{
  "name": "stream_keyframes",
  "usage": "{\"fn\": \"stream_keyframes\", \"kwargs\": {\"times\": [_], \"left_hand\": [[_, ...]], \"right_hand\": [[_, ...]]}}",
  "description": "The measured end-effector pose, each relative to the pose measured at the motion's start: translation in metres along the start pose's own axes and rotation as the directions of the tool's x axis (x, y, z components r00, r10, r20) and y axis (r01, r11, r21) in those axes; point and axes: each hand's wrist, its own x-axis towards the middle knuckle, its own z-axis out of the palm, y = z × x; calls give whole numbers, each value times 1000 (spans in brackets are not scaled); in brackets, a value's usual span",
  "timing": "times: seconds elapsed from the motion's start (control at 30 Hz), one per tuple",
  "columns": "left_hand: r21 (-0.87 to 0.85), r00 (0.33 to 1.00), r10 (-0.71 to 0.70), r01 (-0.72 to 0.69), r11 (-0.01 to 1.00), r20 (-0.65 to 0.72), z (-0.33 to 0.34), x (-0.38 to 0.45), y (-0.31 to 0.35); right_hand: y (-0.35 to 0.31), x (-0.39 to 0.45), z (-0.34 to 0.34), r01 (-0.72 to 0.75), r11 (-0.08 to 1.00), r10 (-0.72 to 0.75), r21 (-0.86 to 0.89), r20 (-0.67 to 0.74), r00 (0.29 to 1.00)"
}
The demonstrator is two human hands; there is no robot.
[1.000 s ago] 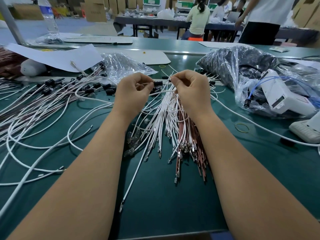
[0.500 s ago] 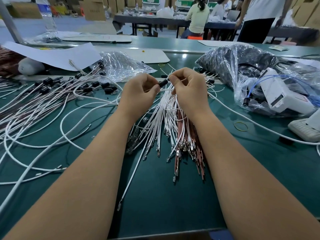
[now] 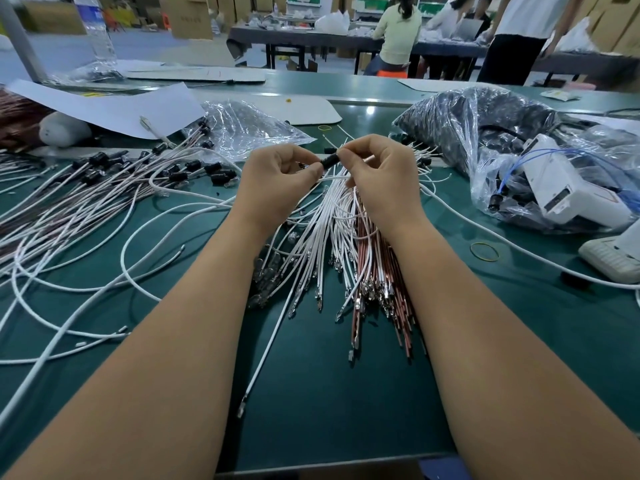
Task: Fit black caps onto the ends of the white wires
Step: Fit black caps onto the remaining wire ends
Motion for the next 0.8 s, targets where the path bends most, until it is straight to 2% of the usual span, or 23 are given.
{"fn": "stream_keyframes", "kwargs": {"times": [0.37, 0.57, 0.8], "left_hand": [[-15, 1000, 11, -12, 1000, -25, 1, 0, 1], [-58, 996, 14, -19, 998, -87, 0, 2, 0], [-91, 1000, 4, -3, 996, 8, 1, 3, 1]], "right_hand": [[-5, 0, -4, 16, 999, -18, 44, 35, 999], [-5, -1, -1, -70, 976, 42, 206, 137, 990], [-2, -1, 2, -96, 976, 64, 194, 164, 984]]}}
